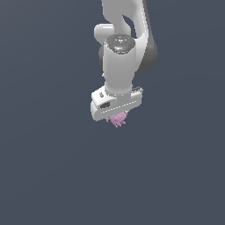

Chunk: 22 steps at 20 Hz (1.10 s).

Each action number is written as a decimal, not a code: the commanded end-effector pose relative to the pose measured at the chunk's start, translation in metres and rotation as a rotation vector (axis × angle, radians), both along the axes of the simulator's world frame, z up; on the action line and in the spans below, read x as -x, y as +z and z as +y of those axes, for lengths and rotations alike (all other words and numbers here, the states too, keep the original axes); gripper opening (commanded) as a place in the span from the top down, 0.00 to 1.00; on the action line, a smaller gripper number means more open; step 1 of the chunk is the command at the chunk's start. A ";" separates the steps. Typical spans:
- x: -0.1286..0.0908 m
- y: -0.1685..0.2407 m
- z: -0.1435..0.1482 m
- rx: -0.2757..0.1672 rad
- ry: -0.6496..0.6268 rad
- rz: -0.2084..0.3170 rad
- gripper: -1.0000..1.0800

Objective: Pick up the object and move it to a goal position.

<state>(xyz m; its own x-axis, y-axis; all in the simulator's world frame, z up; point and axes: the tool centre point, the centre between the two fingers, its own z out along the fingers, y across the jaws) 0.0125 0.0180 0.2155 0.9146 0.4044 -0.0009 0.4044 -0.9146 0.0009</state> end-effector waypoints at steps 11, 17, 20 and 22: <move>0.066 0.118 0.033 0.001 0.000 0.000 1.00; 0.093 0.170 0.048 0.000 0.000 0.000 1.00; 0.104 0.191 0.054 0.000 0.000 0.000 1.00; 0.109 0.202 0.057 0.000 0.000 0.000 1.00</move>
<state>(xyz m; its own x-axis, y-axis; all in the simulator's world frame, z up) -0.0918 0.0725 0.4085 0.9143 0.4050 0.0007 0.4050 -0.9143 0.0015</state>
